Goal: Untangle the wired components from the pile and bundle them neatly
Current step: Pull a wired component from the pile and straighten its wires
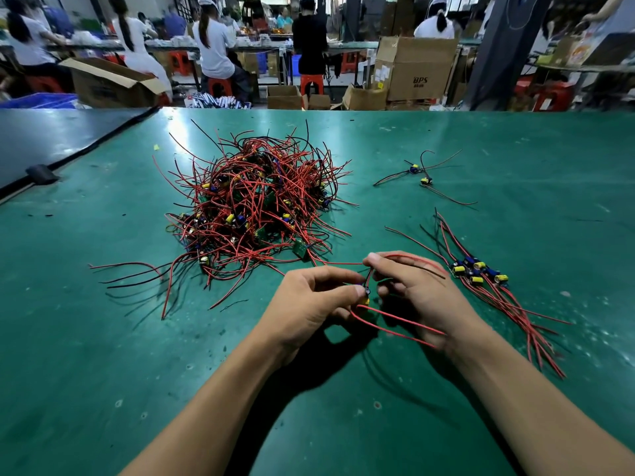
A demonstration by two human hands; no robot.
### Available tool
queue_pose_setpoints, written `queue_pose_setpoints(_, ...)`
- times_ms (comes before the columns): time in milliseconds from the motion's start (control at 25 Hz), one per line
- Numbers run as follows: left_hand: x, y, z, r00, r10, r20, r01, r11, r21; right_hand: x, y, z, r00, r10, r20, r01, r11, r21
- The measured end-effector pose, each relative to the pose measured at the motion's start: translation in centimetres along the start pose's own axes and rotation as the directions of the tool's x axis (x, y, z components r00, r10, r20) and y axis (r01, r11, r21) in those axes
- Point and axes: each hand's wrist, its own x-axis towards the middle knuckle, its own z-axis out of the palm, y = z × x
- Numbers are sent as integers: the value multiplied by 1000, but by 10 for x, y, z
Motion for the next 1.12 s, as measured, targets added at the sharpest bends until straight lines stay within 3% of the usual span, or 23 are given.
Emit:
queue_pose_setpoints(120,-2,0,3,1000,-7,25,4,990,143,4,-3,-3,999,-35,-22,36,998,49)
queue_pose_setpoints(360,-5,0,8,998,43,47,-53,970,239,3,-5,-5,994,1,113,-9,997,71)
queue_pose_setpoints(480,-5,1,10,998,64,23,-67,982,179,3,-5,-8,983,-38,178,29,998,51)
queue_pose_setpoints(640,-6,3,7,995,33,92,-38,997,63,-2,0,-12,943,-47,329,101,983,-150)
queue_pose_setpoints(840,-7,8,3,989,-3,146,-11,996,93,-6,3,-16,955,-27,296,78,984,-162)
queue_pose_setpoints(960,-7,11,1,985,-11,169,-3,997,81,-5,-3,-13,979,-32,203,62,988,-143)
queue_pose_setpoints(1120,-7,11,1,983,3,183,-24,994,108,-3,-6,-4,994,17,111,-17,1000,-2)
